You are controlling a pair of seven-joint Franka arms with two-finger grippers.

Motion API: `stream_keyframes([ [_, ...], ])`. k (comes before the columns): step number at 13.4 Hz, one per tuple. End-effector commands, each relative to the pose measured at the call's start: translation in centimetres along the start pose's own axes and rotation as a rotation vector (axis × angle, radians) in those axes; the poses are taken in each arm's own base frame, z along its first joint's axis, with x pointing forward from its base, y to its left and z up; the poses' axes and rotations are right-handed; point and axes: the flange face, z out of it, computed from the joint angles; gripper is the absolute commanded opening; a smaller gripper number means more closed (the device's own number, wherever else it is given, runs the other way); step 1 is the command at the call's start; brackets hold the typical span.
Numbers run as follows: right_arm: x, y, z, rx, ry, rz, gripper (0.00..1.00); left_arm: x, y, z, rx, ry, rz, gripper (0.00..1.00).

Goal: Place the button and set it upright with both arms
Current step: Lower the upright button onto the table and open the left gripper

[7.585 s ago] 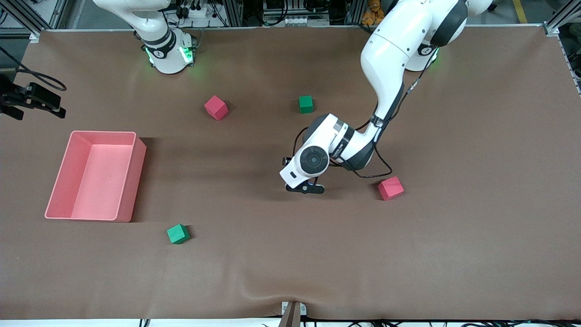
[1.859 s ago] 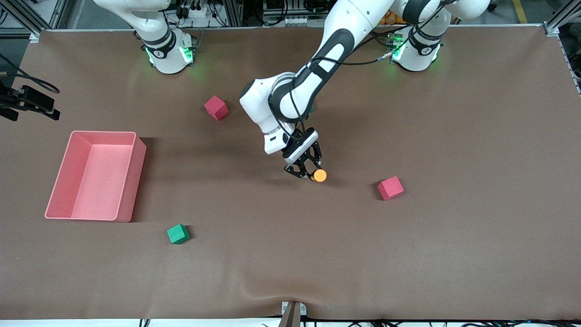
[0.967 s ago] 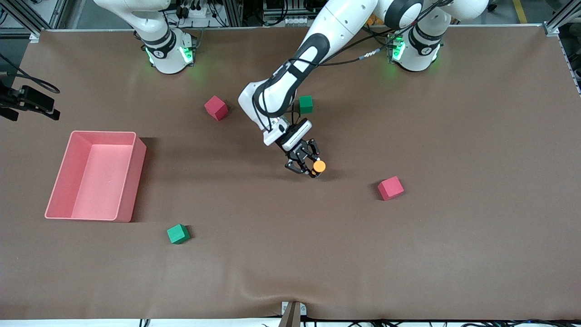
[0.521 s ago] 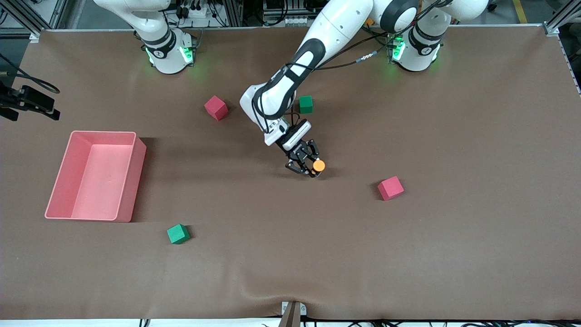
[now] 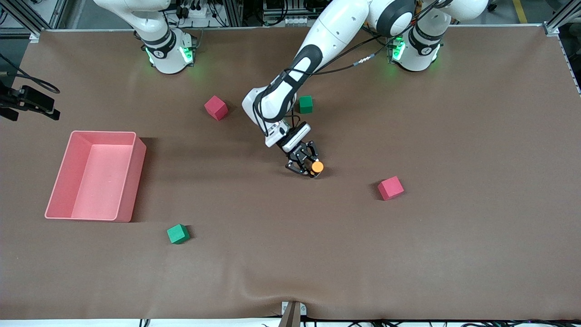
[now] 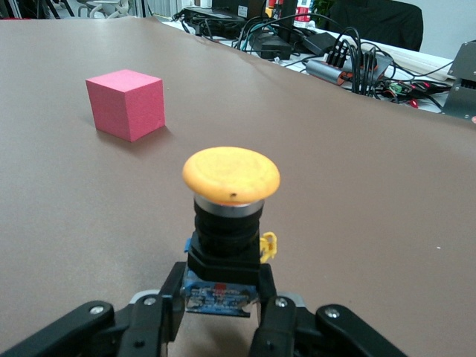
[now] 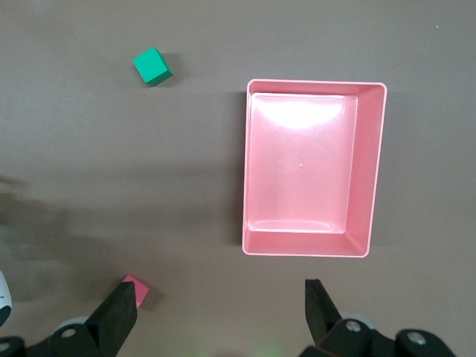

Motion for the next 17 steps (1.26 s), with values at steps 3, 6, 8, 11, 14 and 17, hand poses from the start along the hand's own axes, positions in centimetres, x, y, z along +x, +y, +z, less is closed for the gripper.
stream_keyframes([
  [3,0.0,-0.3,-0.3,0.011,0.006,-0.001,1.00,-1.5,0.1,0.1,-0.040,0.017,0.005,0.00],
  [6,-0.1,-0.2,-0.5,0.011,0.009,0.001,1.00,-2.9,-0.7,0.7,-0.036,0.026,0.026,0.00],
  [8,0.0,-0.3,-0.3,0.011,0.006,-0.001,1.00,-3.4,-0.9,1.0,-0.034,0.030,0.035,0.00],
  [11,0.0,-0.3,-0.3,0.011,0.006,-0.002,1.00,-3.5,-1.0,1.0,-0.034,0.028,0.040,0.00],
  [14,-0.1,-0.2,-0.3,0.011,0.006,-0.001,1.00,-3.5,-0.9,0.9,-0.037,0.024,0.039,0.04],
  [17,-0.1,-0.2,-0.3,0.011,0.006,-0.001,1.00,-2.9,-0.6,0.4,-0.041,0.020,0.039,0.50],
])
